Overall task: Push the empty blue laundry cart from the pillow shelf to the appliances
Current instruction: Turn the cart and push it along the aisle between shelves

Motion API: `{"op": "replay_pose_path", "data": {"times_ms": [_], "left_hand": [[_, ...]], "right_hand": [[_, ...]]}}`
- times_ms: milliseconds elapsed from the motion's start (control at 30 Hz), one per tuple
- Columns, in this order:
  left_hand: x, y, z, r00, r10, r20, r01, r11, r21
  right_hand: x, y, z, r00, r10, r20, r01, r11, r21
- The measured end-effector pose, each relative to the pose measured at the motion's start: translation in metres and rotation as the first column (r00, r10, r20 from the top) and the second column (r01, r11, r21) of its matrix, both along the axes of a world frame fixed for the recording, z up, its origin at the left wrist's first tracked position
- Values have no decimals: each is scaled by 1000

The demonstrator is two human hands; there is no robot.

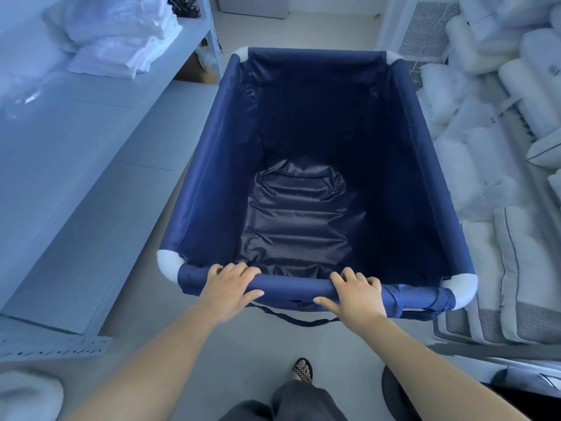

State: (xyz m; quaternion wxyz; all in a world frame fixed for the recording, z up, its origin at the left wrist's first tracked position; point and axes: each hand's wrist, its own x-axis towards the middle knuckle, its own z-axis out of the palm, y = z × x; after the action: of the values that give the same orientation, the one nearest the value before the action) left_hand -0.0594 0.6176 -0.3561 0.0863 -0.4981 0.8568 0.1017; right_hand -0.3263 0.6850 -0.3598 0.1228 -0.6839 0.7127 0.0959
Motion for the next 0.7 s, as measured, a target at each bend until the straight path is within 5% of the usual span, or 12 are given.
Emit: {"op": "replay_pose_path", "data": {"times_ms": [367,700], "left_hand": [[-10,-29,0,999,-29,36,31,997,-65],[-8,-62,6,979,-184,89,180,983,45]], "right_hand": [[-2,-21,-2,998,54,-14,-56,975,-216],[1,-37,-6,1000,-23,-4,23,995,-98]]}}
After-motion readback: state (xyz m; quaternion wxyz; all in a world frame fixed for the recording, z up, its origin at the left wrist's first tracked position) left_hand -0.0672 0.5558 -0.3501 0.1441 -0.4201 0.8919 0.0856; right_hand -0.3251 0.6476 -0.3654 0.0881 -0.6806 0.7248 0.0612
